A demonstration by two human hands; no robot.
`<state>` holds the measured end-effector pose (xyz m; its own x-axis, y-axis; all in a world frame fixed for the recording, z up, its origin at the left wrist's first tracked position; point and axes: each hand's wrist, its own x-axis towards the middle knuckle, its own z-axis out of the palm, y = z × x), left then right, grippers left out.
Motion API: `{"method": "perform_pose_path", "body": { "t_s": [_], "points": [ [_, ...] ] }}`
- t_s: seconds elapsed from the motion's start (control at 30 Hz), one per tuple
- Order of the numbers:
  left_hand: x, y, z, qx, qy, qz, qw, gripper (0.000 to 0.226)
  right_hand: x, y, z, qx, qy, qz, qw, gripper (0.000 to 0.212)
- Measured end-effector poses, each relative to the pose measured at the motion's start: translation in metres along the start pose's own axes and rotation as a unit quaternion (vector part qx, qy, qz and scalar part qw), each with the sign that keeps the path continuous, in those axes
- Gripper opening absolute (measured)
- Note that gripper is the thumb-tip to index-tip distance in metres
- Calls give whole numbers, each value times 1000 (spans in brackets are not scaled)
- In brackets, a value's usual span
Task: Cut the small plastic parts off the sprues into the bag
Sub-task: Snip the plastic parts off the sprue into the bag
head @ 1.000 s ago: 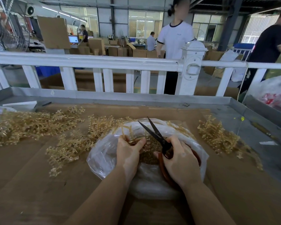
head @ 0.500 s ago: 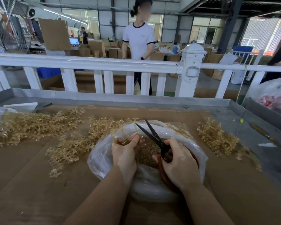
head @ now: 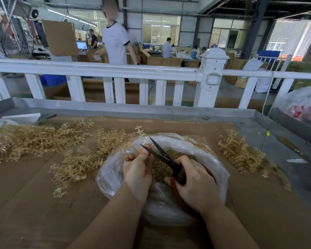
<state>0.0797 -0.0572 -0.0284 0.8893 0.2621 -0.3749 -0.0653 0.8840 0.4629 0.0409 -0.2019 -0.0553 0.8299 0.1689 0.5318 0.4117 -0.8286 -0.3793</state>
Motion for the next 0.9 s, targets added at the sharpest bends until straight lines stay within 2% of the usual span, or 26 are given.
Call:
{"method": "perform_pose_path", "body": {
  "t_s": [0.53, 0.9],
  "points": [
    [4, -3, -9, 59, -25, -10, 998, 28, 3, -1, -1, 11, -17, -15, 1000, 41],
    [5, -1, -12, 34, -53, -17, 998, 32, 4, -4, 1, -1, -8, -27, 1000, 42]
  ]
}}
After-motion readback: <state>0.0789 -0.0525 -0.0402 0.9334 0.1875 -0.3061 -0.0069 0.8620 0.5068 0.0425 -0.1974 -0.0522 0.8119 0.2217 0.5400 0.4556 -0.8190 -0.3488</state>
